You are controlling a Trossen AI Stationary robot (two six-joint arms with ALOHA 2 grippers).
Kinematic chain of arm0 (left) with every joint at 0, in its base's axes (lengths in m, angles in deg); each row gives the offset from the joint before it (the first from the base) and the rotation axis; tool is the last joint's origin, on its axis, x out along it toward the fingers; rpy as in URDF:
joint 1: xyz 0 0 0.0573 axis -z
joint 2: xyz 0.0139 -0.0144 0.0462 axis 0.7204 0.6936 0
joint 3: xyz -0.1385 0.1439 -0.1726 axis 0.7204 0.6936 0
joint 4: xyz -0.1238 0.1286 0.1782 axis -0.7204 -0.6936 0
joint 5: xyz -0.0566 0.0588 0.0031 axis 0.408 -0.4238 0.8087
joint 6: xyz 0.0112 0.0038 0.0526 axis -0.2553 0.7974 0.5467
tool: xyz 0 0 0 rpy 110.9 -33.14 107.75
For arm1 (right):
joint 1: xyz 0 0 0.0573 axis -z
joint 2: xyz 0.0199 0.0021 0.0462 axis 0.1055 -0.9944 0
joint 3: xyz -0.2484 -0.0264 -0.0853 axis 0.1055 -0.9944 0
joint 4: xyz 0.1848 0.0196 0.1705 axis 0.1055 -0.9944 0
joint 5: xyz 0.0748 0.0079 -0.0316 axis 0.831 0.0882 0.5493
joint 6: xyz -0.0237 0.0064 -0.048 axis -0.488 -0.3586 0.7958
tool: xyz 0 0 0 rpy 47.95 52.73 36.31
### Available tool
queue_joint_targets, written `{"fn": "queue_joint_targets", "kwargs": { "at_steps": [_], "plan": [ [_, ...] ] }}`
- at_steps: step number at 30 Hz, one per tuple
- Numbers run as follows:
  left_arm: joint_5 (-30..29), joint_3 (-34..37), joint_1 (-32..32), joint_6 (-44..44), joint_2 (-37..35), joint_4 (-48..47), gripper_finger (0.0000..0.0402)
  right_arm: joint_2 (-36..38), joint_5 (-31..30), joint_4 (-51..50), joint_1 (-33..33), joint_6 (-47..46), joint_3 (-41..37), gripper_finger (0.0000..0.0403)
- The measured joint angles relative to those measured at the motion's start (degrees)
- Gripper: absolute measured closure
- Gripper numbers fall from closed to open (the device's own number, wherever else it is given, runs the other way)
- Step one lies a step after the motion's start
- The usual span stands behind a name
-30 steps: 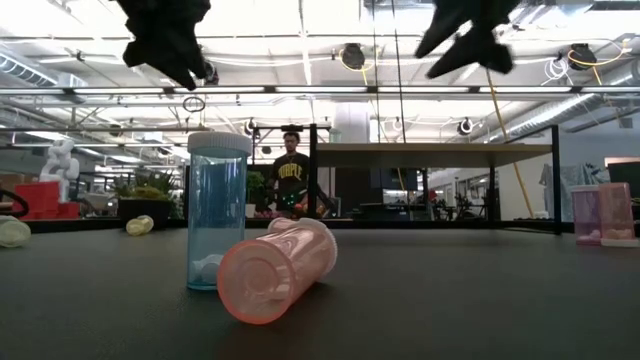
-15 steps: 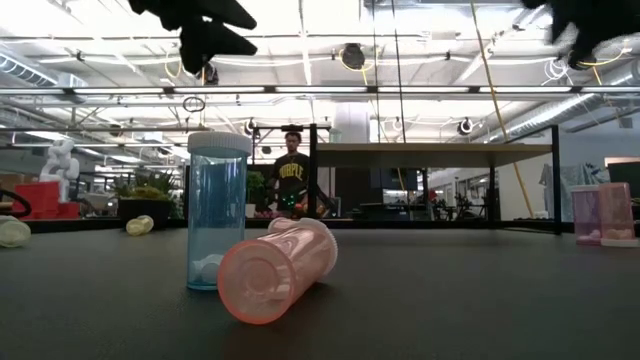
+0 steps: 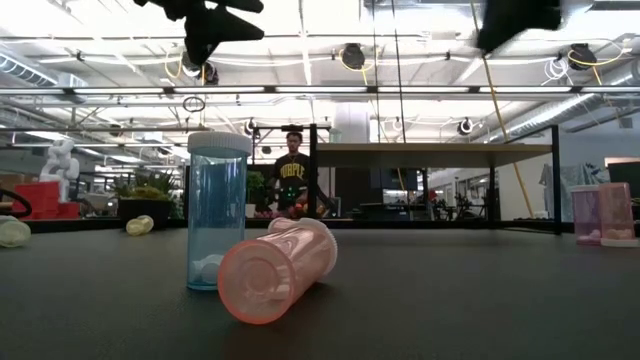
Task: Pick and place medicine bottles onto shelf by color
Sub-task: Put the top yellow pill bottle on the shelf
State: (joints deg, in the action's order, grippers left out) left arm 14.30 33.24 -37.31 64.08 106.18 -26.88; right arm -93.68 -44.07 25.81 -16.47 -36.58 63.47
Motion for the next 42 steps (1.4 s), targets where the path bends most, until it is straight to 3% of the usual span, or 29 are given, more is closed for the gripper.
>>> {"fn": "queue_joint_targets", "kwargs": {
  "at_steps": [3,9,17,20,27,32,36,42],
  "plan": [
    [2.0,0.0,0.02,-0.8,0.0,-0.71,0.0231,-0.04,-0.24,13.59,1.54,5.83,-4.1,0.0296],
    [3.12,0.0,2.83,-7.35,-0.02,-11.26,0.0231,-1.36,11.6,30.97,6.22,4.5,-12.81,0.0296],
    [2.37,0.0,5.99,-37.23,-0.02,-38.83,0.0231,-3.61,8.43,37.15,6.8,0.21,-15.59,0.0296],
    [2.35,0.0,6.84,-41.13,-0.02,-45.31,0.0231,-4.05,7.39,35.14,6.82,0.07,-15.59,0.0296],
    [2.64,0.0,8.89,-35.87,-0.02,-44.03,0.0231,-4.66,8.39,33.85,6.35,0.14,-15.57,0.0296],
    [5.74,0.0,15.2,-47.19,-0.02,-42.67,0.0231,-4.71,8.35,33.79,6.79,5.84,-15.59,0.0296],
    [1.43,0.0,19.96,-54.16,-0.01,-42.35,0.0231,-4.72,8.29,34.79,9.26,13.2,-15.59,0.0296],
    [-3.45,0.0,19.03,-66.95,0.0,-43.34,0.0231,-4.72,8.41,35.05,13.81,16.48,-15.59,0.0296]
  ]
}}
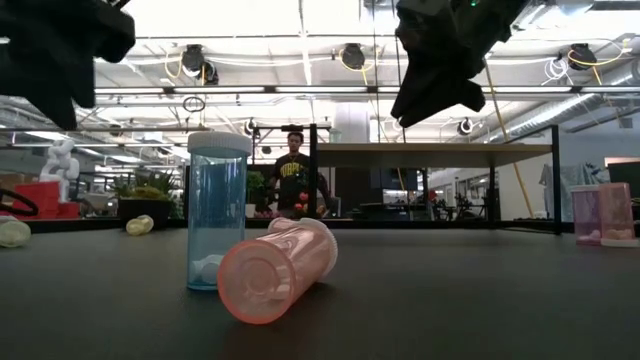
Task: Pick and place medicine bottles onto shelf by color
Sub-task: Put the top yellow pill bottle on the shelf
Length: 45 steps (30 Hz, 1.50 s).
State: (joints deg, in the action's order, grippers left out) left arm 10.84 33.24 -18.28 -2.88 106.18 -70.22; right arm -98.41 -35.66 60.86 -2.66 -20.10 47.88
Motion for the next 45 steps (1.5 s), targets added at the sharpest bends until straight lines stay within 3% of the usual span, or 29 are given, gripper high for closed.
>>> {"fn": "queue_joint_targets", "kwargs": {
  "at_steps": [4,7,12,18,23,31,45],
  "plan": [
    [1.13,0.0,-3.87,-8.94,0.38,-5.66,0.0231,0.0,0.18,0.04,1.67,2.34,0.0,0.0296],
    [0.93,0.0,-8.25,-7.82,0.37,-9.98,0.0231,0.0,0.16,0.15,2.8,3.69,0.0,0.0296],
    [-0.9,0.0,-23.26,3.04,0.26,-13.5,0.0231,0.0,1.59,2.22,5.24,6.67,0.0,0.0296],
    [-0.76,-0.02,-43.67,18.38,1.77,-10.01,0.0224,0.04,5.85,5.66,7.84,10.2,0.0,0.0296],
    [5.08,-0.02,-55.53,27.49,6.62,-3.41,0.0203,0.04,6.18,5.9,8.6,11.32,0.02,0.0296],
    [10.31,0.0,-60.55,28.05,16.5,-2.42,0.0192,0.04,6.17,4.74,8.23,11.1,0.02,0.0296],
    [10.49,1.86,-63.46,30.39,20.28,-1.6,0.0192,0.04,6.13,4.15,8.27,11.51,0.02,0.0296]
  ]
}}
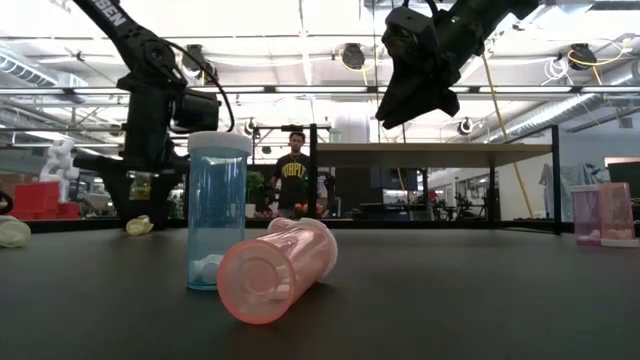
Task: Pick and place medicine bottles onto shelf by color
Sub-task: Put the top yellow pill bottle on the shelf
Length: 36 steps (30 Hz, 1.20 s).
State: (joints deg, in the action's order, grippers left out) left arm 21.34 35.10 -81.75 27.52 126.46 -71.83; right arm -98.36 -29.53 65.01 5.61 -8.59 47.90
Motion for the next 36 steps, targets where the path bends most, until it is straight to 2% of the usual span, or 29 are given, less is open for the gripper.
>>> {"fn": "queue_joint_targets", "kwargs": {
  "at_steps": [4,10,14,22,30,36],
  "plan": [
    [0.24,0.61,0.22,0.22,-0.03,2.44,0.0206,0.0,-0.04,-0.01,0.0,-0.01,0.0,0.0296],
    [0.38,0.63,0.87,0.65,0.39,5.29,0.0263,0.0,-0.04,-0.01,0.0,-0.18,0.0,0.0296],
    [0.48,0.46,0.92,1.03,1.22,5.85,0.0286,0.0,-0.04,-0.02,-0.02,-0.21,0.0,0.0296],
    [0.54,0.55,0.92,3.89,2.56,6.91,0.0281,0.0,0.02,-0.04,-0.02,-1.33,0.0,0.0296],
    [0.96,0.63,0.92,6.08,2.52,7.69,0.0293,0.04,0.04,-0.05,-0.02,-1.74,0.0,0.0296],
    [7.98,0.67,1.54,9.39,-0.91,8.75,0.0293,2.26,0.02,0.3,-0.02,-1.32,0.04,0.0296]
  ]
}}
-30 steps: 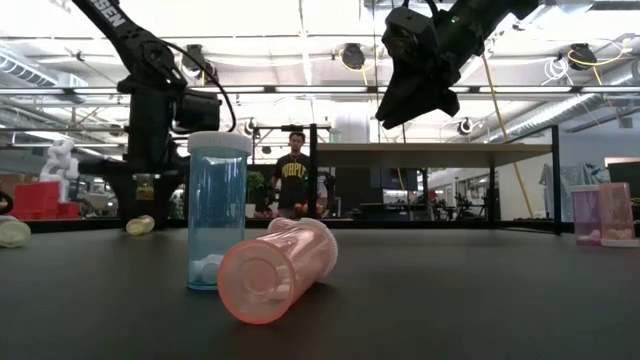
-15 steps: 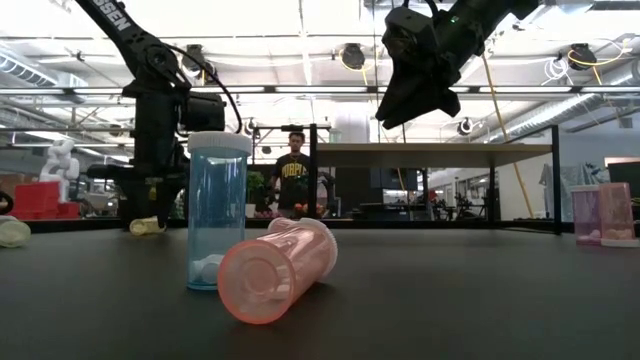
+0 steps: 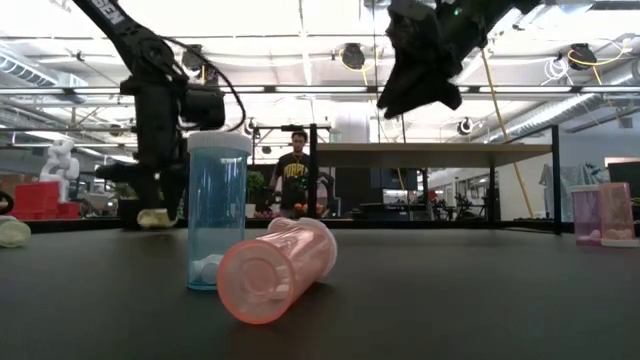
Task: Pick and place medicine bottles onto shelf by color
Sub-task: Put the top yellow pill bottle on the shelf
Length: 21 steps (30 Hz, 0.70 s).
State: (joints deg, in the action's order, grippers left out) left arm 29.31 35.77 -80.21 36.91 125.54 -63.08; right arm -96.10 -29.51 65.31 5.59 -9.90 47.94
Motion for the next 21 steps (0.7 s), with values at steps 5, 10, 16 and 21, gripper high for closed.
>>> {"fn": "queue_joint_targets", "kwargs": {
  "at_steps": [5,10,16,21],
  "plan": [
    [4.91,0.0,1.68,2.33,-6.66,1.54,0.0293,4.42,-0.01,1.85,0.19,0.77,0.02,0.0296],
    [7.37,0.0,6.19,10.76,-16.23,8.55,0.0293,9.33,2.27,3.0,1.63,5.71,0.04,0.0293],
    [5.75,-0.03,13.87,18.54,-24.92,30.07,0.0293,12.67,8.07,8.42,5.92,11.6,0.02,0.0261],
    [-1.82,-0.11,18.88,26.92,-25.02,47.47,0.0293,13.54,22.85,13.21,12.28,13.79,1.14,0.0206]
  ]
}}
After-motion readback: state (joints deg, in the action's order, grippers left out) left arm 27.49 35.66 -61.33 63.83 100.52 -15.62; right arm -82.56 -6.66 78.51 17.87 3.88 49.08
